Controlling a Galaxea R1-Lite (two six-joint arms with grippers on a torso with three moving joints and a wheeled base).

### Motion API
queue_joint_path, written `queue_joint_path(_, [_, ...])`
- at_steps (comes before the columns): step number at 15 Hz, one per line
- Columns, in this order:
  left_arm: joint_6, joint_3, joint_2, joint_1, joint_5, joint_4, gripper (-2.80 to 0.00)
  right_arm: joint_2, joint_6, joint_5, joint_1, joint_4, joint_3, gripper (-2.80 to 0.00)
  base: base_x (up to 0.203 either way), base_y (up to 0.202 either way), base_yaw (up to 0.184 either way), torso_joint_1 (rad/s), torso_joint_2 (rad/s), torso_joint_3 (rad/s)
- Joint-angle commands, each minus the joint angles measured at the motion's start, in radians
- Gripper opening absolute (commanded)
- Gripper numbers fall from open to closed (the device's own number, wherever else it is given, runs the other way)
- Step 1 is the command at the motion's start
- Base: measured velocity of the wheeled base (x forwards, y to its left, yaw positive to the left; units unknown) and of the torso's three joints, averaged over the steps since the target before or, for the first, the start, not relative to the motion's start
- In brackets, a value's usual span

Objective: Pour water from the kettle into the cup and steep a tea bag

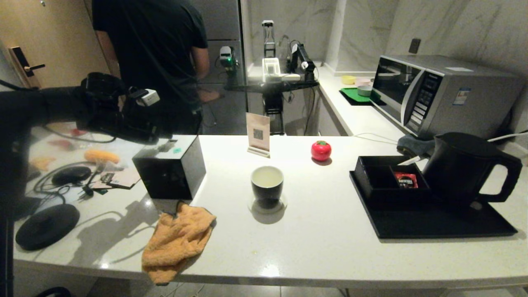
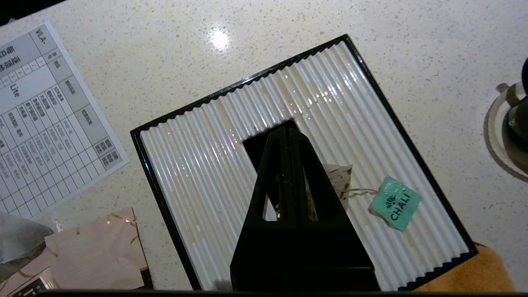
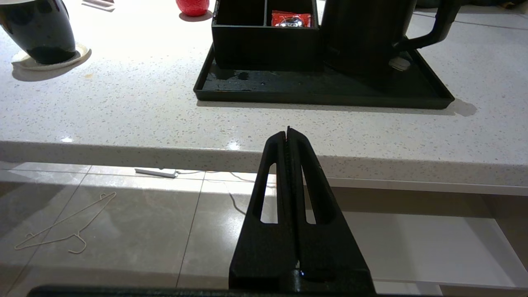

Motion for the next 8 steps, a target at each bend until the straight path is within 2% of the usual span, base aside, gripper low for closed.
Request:
queue_joint_path(1, [0.0, 0.0, -0.019, 0.0, -0.004, 0.002, -2.8, 0.001, -0.001, 0.0, 0.0, 0.0, 0.0, -2.8, 0.0, 0.0, 0.0, 0.0, 0.0, 0.0])
queue_joint_path(8, [0.001, 0.0, 0.005, -0.009, -0.028, 0.002, -2.8, 0.001, -0.001, 0.0, 0.0, 0.0, 0.0, -2.8, 0.0, 0.0, 0.0, 0.0, 0.0, 0.0])
